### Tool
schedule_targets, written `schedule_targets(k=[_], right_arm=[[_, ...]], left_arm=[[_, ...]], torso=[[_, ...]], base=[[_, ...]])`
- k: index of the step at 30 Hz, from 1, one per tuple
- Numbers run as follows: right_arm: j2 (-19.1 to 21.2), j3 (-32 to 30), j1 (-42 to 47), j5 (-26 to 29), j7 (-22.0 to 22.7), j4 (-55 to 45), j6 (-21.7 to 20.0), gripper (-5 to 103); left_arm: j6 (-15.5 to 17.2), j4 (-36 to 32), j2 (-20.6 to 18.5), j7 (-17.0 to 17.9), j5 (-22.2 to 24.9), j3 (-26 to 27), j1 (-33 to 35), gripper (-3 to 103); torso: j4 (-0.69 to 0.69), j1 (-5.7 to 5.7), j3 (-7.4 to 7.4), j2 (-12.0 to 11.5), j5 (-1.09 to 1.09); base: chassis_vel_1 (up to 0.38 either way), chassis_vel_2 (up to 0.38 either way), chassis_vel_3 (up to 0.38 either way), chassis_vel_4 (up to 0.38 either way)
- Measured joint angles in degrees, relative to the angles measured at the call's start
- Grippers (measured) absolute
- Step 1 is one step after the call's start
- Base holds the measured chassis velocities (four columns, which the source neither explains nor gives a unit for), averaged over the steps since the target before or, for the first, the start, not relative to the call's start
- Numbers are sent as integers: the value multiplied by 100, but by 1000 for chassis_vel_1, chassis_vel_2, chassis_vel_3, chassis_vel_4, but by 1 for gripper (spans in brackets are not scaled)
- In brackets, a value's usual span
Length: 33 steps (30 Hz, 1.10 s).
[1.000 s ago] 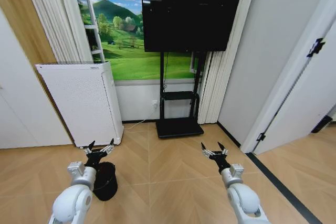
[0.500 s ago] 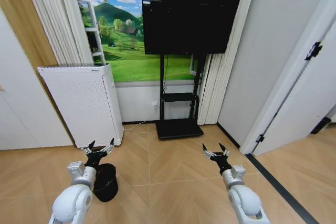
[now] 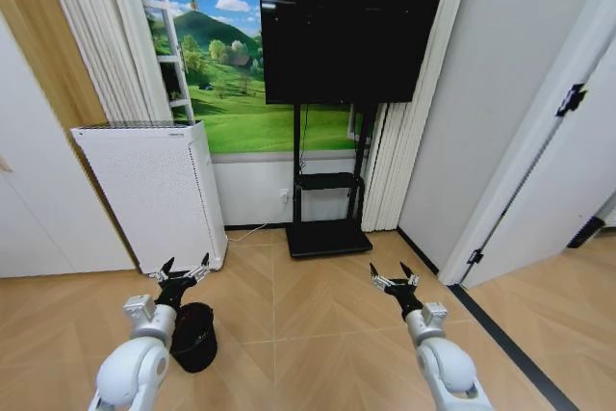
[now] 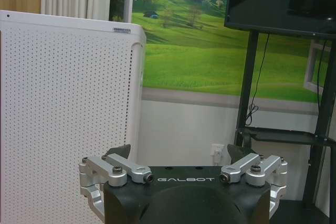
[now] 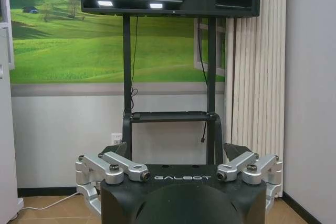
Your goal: Pick up the trash bin and place the garbage on the floor into it.
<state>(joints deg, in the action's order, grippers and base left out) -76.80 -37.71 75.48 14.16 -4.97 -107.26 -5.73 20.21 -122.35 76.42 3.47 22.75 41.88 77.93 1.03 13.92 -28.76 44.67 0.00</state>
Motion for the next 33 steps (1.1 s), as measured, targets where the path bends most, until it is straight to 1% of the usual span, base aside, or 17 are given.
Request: schedule_targets(k=[1,4,5,8,10,15,17,18,21,24,25,29,30,32,33], right_arm=[[0,0,0,0,0,0,0,100],[7,8,-22,13,-21,45,11,100],[7,8,-22,13,-21,45,11,100],[19,8,-24,37,-33,47,14,100],[20,8,-24,38,-35,47,14,100],[21,8,-5,41,-48,47,20,100],[23,8,3,41,-52,44,23,100],[24,5,19,41,-55,37,27,100],[25,0,29,44,-57,30,28,100],[27,-54,58,57,-133,24,30,100],[27,-54,58,57,-133,24,30,100],[23,-108,126,82,-140,16,66,100],[19,-154,181,84,-140,-1,118,100],[13,-173,223,79,-140,-3,173,100],[13,-173,223,79,-140,-3,173,100]], left_arm=[[0,0,0,0,0,0,0,100],[0,18,-6,0,-12,-5,1,100],[0,18,-6,0,-12,-5,1,100],[0,35,14,1,-18,-14,-11,100],[0,35,15,0,-18,-14,-11,100],[1,23,30,0,-35,-4,8,100],[-1,19,41,0,-43,-3,12,100],[-3,12,62,0,-60,-3,23,100],[-5,7,76,2,-80,-3,30,100],[-24,-2,115,4,-179,-7,59,100],[-24,-2,115,4,-179,-7,59,100],[-40,-10,153,27,-230,-19,81,100],[-193,16,180,28,-276,-67,88,100],[-400,88,218,29,-323,-105,76,100],[-400,88,218,29,-323,-105,76,100]], torso=[[0,0,0,0,0],[0,64,-89,153,0],[0,64,-89,153,0],[0,109,-146,255,0],[0,117,-155,272,0],[0,186,-243,430,0],[0,199,-258,460,0],[0,221,-284,507,0],[0,238,-306,545,0],[0,289,-377,666,0],[0,289,-377,666,0],[0,346,-452,799,0],[0,388,-504,893,0],[0,420,-541,963,0],[0,420,-541,963,0]], base=[[0,0,0,0],[0,0,0,0],[0,0,0,0],[0,0,0,0],[0,0,0,0],[0,0,0,0],[0,0,0,0],[0,0,0,0],[0,0,0,0],[0,0,0,0],[0,0,0,0],[0,0,0,0],[0,0,0,0],[0,0,0,0],[0,0,0,0]])
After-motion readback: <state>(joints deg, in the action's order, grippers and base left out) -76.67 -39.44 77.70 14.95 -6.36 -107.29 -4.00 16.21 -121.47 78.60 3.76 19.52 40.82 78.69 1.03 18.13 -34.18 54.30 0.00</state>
